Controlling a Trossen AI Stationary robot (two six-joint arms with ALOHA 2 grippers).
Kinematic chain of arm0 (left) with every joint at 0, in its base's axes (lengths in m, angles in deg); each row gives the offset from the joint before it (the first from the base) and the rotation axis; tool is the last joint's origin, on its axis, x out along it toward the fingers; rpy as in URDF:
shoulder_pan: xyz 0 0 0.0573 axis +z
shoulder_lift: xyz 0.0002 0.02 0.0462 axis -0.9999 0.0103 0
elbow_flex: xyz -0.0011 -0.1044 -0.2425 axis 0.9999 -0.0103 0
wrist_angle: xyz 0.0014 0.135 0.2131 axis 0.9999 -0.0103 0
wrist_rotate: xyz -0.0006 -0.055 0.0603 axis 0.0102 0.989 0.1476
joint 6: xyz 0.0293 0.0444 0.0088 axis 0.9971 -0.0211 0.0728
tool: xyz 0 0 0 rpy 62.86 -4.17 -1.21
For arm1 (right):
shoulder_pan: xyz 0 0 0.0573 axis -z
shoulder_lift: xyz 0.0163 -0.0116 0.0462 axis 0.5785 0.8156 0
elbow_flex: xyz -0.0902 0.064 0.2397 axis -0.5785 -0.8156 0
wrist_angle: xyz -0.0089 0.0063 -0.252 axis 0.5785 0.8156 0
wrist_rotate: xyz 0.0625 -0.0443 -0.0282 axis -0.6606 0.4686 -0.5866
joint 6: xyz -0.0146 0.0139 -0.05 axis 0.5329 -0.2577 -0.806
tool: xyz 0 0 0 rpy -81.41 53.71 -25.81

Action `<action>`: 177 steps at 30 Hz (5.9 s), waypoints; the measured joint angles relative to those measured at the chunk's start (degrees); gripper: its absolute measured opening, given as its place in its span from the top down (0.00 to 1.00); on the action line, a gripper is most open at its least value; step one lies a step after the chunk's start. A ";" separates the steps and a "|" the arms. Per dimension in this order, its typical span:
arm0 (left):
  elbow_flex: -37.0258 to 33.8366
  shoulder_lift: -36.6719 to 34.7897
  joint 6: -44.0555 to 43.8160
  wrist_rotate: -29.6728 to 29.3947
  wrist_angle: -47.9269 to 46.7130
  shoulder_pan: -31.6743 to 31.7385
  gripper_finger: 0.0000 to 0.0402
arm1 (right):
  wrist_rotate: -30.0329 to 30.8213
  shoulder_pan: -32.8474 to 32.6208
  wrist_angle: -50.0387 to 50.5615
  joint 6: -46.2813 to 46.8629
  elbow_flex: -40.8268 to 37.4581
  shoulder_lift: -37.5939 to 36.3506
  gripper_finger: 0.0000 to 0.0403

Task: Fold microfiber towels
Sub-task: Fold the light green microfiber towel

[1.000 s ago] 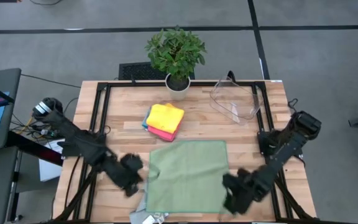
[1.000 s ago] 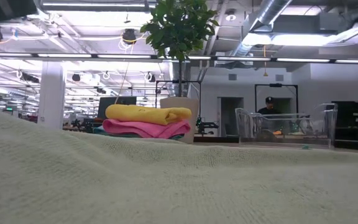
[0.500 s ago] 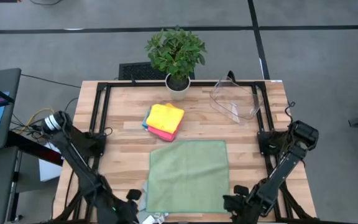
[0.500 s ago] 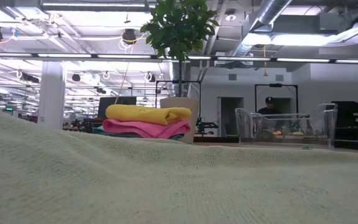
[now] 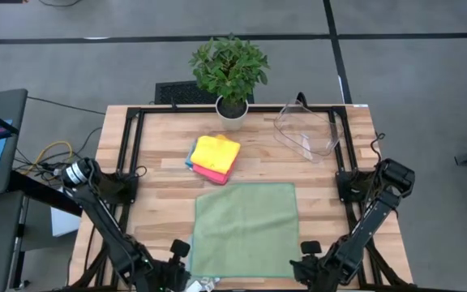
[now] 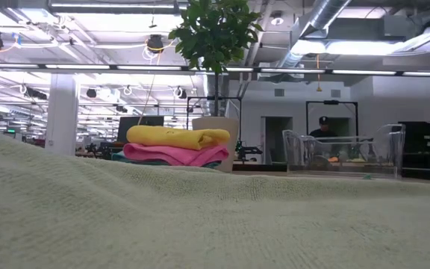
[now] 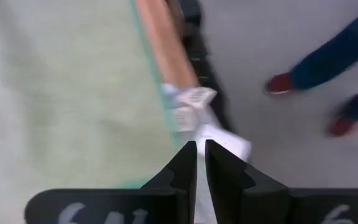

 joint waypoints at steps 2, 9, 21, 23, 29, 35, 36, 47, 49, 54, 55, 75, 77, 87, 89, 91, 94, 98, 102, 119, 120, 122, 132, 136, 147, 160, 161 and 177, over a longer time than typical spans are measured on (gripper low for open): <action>-0.69 0.07 -2.58 3.10 2.93 0.50 0.93 | 0.37 0.09 -0.43 -5.31 0.00 0.00 0.51; -1.09 0.07 -1.47 1.69 3.62 2.17 0.85 | 0.42 0.40 -0.49 -12.89 0.00 0.00 0.44; -1.20 6.31 4.10 8.04 4.65 1.63 0.48 | 4.21 0.06 -2.93 -10.04 -1.74 0.02 0.32; -1.22 7.54 2.24 7.97 4.34 1.44 0.45 | 5.87 -0.71 -4.42 -9.51 -2.83 0.02 0.32; -1.35 7.76 -2.53 1.95 4.19 1.50 0.44 | 10.01 -1.53 -5.70 -6.31 -4.58 0.07 0.32; -1.41 8.17 -1.96 0.96 4.31 0.99 0.44 | 9.49 -1.05 -8.01 -4.88 -5.40 4.05 0.32; -1.37 8.18 -1.93 0.86 4.51 0.97 0.44 | 9.43 -0.90 -8.06 -4.16 -5.38 4.66 0.32; -2.12 11.15 0.46 -0.06 2.37 0.28 0.44 | 10.79 -1.20 -8.39 -1.64 -5.16 6.08 0.32; -2.12 11.30 0.83 -0.66 1.00 0.28 0.44 | 11.10 -1.16 -8.35 -0.33 -5.16 6.10 0.32; -2.12 11.30 -1.25 -2.33 -3.46 0.81 0.50 | 11.39 -1.51 -8.19 2.57 -5.22 6.19 0.32; -2.12 11.30 -1.39 -2.28 -3.59 0.83 0.53 | 11.37 -1.51 -8.18 2.61 -5.23 6.19 0.33; -1.88 11.30 -5.46 2.56 -3.53 0.76 0.93 | 11.04 -1.44 -7.79 5.63 -5.11 6.25 0.64; -1.45 11.30 -6.47 3.28 -3.46 0.76 0.97 | 10.85 -1.44 -7.81 5.85 -4.62 6.31 0.68; -1.20 11.30 -10.41 3.30 -3.56 0.76 1.00 | 10.71 -1.36 -6.93 7.81 -2.69 6.64 0.77; -1.20 11.30 -10.41 3.17 -3.57 0.79 1.00 | 10.74 -0.90 -6.54 8.45 -2.64 6.64 0.72; -1.20 11.29 -10.41 3.17 -3.56 0.85 1.00 | 10.73 -0.64 -6.40 8.47 -2.60 6.52 0.66; -1.20 11.28 -10.41 3.17 -3.55 0.90 1.00 | 8.96 -0.32 -6.16 9.27 -2.62 5.65 0.54; -1.20 11.28 -10.92 2.84 -3.42 0.90 1.00 | 9.45 -2.65 -5.87 13.46 -2.61 3.50 0.46; -1.20 11.28 -11.88 2.21 -3.41 0.92 1.00 | 12.17 -5.60 -6.59 17.52 -2.58 1.54 0.45; -1.20 11.23 -12.99 1.27 -3.40 1.38 1.00 | 12.79 -4.75 -12.01 7.25 -2.32 6.60 0.46; -1.20 11.23 -12.99 1.29 -3.40 1.40 1.00 | 12.39 -4.76 -11.77 7.28 -2.36 7.03 0.46; -1.20 11.23 -13.04 1.27 -3.42 1.44 1.00 | 12.26 -4.81 -11.80 7.46 -2.34 7.81 0.46; -1.20 11.21 -13.03 1.27 -3.60 1.68 1.00 | 12.65 -5.62 -7.76 8.93 -2.01 8.68 0.62; -1.20 11.21 -13.10 1.28 -3.59 1.68 1.00 | 12.74 -5.57 -7.08 8.07 -1.92 8.74 0.74; -1.20 11.01 -19.33 3.02 -3.61 1.68 1.00 | 10.99 -5.18 -2.74 8.56 1.62 9.19 0.97; -1.19 4.97 -24.63 0.32 -3.60 2.00 1.00 | 11.44 -5.81 6.27 13.08 9.46 9.01 0.95; -1.18 4.82 -24.35 0.37 -3.63 2.24 1.00 | 11.51 -5.79 6.31 13.86 9.46 9.01 0.95; -1.18 -0.20 -20.96 -0.61 -7.94 8.00 1.00 | 16.87 -5.62 26.45 32.07 9.55 -0.23 0.93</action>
